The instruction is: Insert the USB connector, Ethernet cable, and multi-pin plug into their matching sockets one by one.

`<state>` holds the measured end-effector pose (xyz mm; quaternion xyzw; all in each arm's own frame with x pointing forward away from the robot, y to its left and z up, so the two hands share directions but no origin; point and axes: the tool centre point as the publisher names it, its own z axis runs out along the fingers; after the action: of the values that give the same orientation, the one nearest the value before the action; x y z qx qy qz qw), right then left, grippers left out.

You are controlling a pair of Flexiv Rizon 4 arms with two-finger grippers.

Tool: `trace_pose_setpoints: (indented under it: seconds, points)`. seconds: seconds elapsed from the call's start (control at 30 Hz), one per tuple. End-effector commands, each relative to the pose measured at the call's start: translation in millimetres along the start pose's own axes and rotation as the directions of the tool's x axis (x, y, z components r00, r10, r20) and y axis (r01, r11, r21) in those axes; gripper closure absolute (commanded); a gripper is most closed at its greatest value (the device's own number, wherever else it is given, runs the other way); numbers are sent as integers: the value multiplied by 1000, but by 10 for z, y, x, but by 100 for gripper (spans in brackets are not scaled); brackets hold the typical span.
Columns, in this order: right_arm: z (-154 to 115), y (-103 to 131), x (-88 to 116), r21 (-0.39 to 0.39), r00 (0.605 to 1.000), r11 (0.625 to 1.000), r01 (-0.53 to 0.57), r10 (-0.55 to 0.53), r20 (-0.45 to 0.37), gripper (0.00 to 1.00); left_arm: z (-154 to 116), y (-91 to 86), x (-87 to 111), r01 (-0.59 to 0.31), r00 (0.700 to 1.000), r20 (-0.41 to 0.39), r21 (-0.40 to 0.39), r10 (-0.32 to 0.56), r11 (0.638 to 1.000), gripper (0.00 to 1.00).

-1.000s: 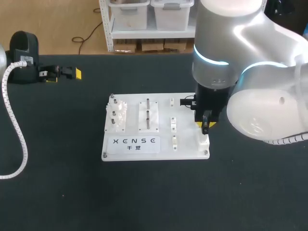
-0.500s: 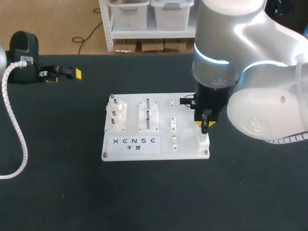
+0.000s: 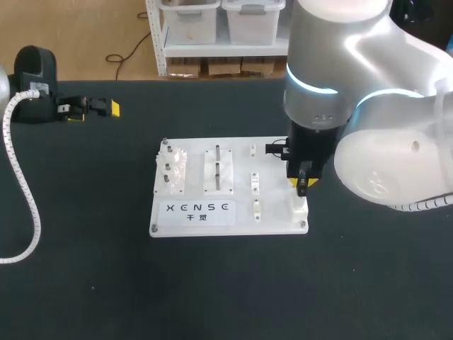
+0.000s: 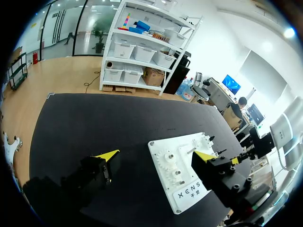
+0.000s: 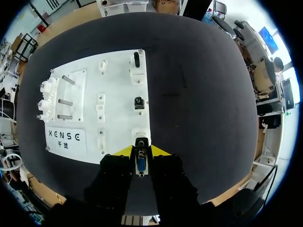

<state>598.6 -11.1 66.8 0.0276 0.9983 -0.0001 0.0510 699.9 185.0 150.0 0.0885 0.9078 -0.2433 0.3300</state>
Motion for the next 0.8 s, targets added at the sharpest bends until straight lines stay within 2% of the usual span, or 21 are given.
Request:
trace_pose_setpoints:
  seconds: [0.03, 0.8]
  points:
    - [7, 2, -2, 1, 1000, 1000, 1, -1, 0, 100, 0, 0, 0, 0, 1000, 0, 0, 0, 1000, 0]
    - [7, -5, 29, -2, 1000, 1000, 5, -5, -4, 100, 0, 0, 0, 0, 1000, 0, 0, 0, 1000, 0]
